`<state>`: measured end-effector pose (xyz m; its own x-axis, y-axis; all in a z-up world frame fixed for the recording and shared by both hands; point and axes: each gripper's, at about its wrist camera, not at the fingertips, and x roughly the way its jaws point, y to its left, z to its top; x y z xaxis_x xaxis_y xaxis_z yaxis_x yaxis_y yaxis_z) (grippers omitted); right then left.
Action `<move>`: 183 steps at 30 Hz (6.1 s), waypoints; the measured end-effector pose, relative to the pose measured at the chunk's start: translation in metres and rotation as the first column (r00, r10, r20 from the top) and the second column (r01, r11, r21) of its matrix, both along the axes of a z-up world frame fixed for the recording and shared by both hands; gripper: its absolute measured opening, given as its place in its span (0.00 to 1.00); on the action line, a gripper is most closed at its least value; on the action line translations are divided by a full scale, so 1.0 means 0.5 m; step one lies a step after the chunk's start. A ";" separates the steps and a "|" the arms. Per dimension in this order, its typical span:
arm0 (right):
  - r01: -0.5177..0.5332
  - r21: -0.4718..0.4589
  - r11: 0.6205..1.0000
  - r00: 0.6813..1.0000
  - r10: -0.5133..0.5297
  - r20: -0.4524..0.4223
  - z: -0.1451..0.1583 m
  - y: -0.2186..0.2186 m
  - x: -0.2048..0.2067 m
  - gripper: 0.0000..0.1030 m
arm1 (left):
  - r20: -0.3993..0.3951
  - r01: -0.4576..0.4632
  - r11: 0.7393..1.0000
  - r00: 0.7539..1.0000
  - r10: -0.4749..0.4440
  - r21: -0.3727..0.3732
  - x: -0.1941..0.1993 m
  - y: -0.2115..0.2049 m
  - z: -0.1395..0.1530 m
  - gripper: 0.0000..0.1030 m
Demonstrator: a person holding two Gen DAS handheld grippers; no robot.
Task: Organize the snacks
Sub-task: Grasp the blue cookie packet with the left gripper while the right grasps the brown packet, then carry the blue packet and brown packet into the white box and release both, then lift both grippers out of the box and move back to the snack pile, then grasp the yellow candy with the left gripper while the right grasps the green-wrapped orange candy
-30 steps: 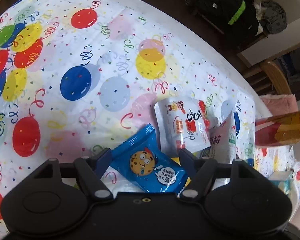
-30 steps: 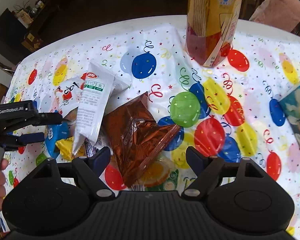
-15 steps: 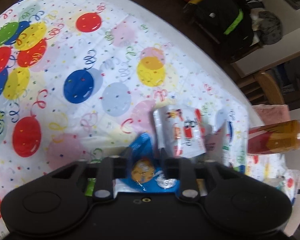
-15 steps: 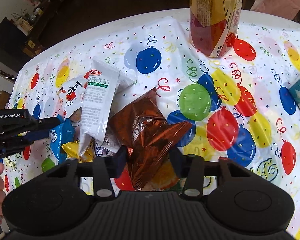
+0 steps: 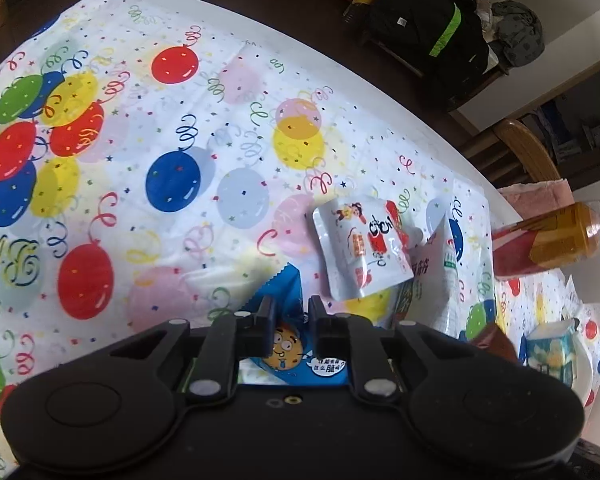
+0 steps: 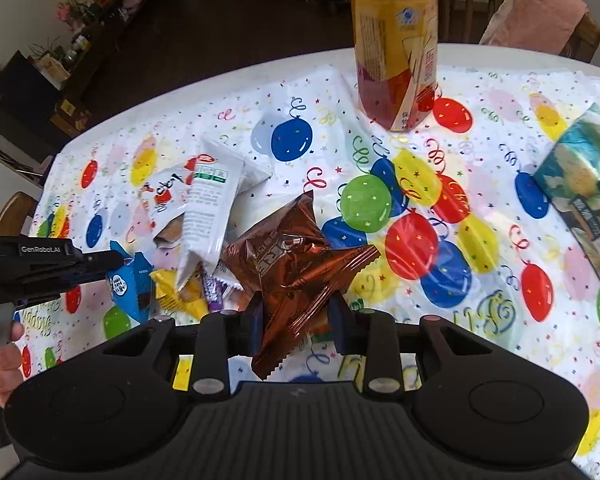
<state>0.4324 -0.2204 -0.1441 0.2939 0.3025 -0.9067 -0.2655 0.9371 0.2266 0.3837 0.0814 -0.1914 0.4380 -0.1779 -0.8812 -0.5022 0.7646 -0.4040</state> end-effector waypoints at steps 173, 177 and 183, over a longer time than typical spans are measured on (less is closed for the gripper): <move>0.218 -0.043 0.975 0.976 -0.218 0.017 0.027 -0.032 -0.054 0.79 | 0.070 0.514 0.668 0.762 -0.644 0.538 -0.102 -0.235 0.104 0.97; 0.237 -0.040 0.971 0.971 -0.238 -0.019 -0.009 -0.026 -0.028 0.79 | 0.059 0.515 0.679 0.773 -0.632 0.524 -0.079 -0.232 0.077 0.94; 0.254 -0.031 0.967 0.965 -0.255 -0.061 -0.050 -0.020 -0.003 0.70 | 0.057 0.527 0.727 0.792 -0.608 0.440 -0.044 -0.219 0.041 0.85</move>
